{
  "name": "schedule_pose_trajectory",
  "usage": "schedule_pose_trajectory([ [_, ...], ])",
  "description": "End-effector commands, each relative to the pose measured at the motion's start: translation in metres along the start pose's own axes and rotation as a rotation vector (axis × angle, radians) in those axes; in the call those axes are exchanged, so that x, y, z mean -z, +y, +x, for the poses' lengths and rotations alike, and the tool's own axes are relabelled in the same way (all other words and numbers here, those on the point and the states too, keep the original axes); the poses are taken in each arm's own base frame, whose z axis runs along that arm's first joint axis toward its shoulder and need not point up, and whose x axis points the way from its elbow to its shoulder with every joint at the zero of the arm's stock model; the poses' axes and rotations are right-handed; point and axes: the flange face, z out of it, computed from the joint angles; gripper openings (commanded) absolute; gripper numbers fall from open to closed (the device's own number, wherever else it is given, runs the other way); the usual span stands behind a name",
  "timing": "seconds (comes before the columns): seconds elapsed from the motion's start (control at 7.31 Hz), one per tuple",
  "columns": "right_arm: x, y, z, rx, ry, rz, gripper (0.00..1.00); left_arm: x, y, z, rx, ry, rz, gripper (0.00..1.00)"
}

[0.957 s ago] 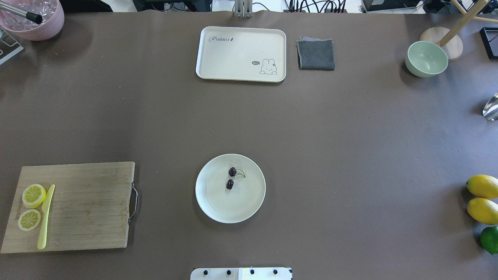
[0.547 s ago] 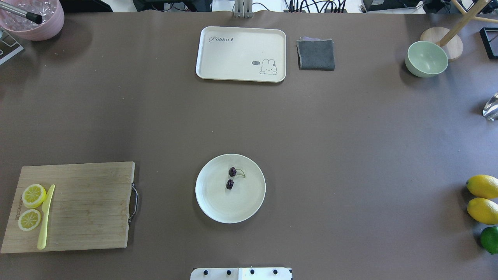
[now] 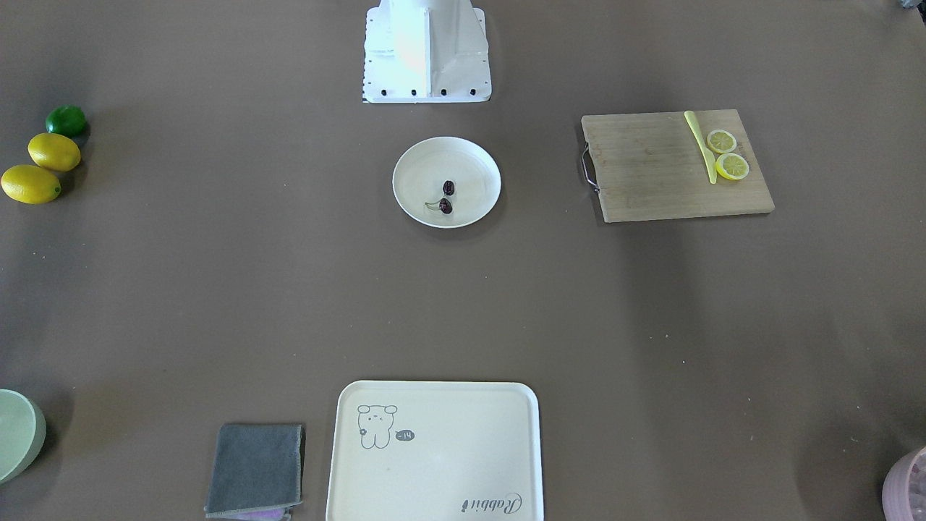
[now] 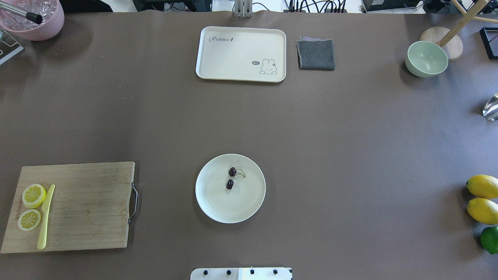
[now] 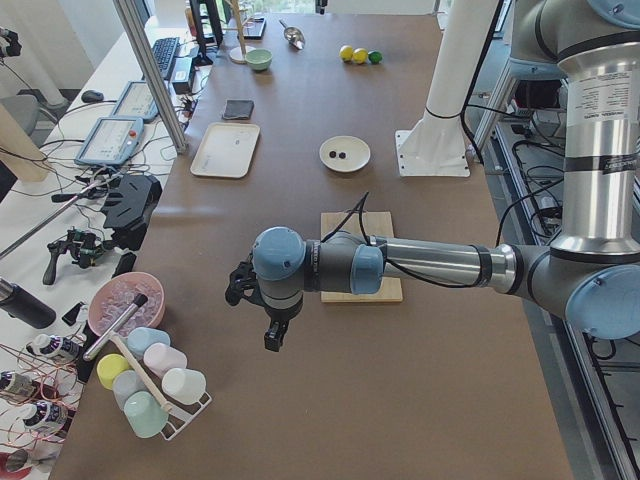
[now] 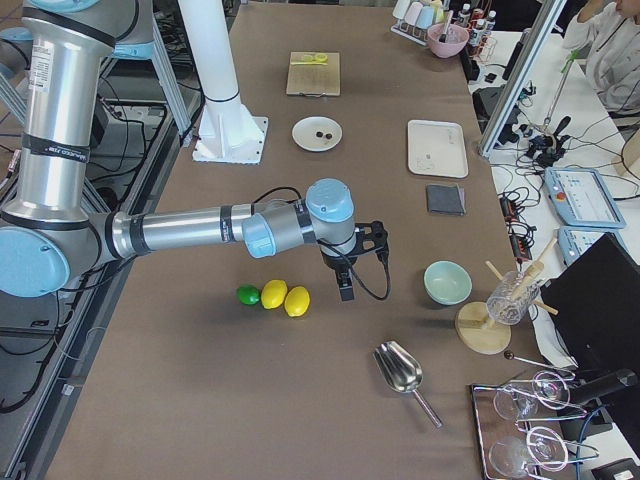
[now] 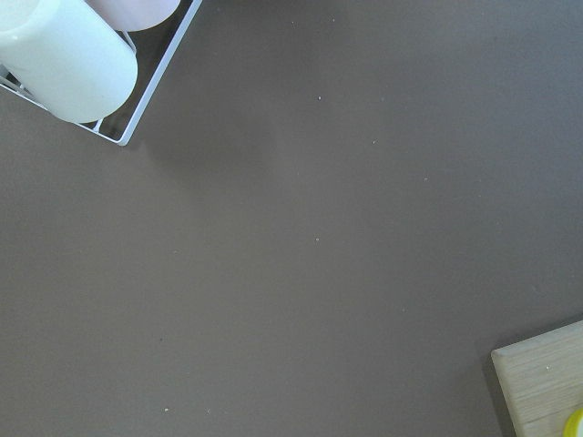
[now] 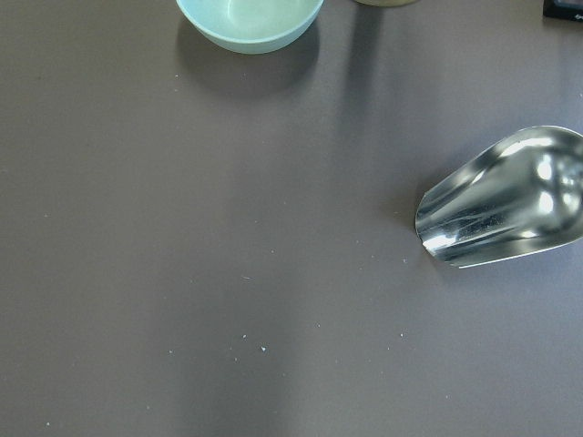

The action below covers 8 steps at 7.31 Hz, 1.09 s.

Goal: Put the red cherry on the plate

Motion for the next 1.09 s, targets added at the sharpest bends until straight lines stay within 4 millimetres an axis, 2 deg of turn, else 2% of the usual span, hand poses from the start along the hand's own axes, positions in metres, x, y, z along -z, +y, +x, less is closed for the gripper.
schedule_pose_trajectory([
  [0.0,-0.008,0.004,0.010,-0.015,0.007,-0.012,1.00,-0.010,0.003,-0.010,0.019,-0.007,-0.023,0.98],
  [0.14,-0.007,0.003,0.009,-0.011,-0.001,-0.009,1.00,-0.016,0.007,-0.015,0.031,-0.004,-0.034,0.98],
  [0.41,-0.005,0.006,0.010,-0.024,-0.033,-0.011,1.00,-0.015,0.004,-0.014,0.026,-0.005,-0.031,0.98],
  [0.68,0.012,0.015,0.025,-0.062,-0.040,0.023,1.00,-0.011,0.003,-0.010,0.022,0.001,-0.022,0.98],
  [0.82,0.012,0.017,0.031,-0.042,-0.037,0.023,1.00,-0.011,0.002,-0.008,0.016,0.003,-0.019,0.98],
  [0.96,0.010,0.018,0.034,-0.046,-0.028,0.019,1.00,0.001,0.002,0.003,-0.006,-0.002,0.003,0.98],
])
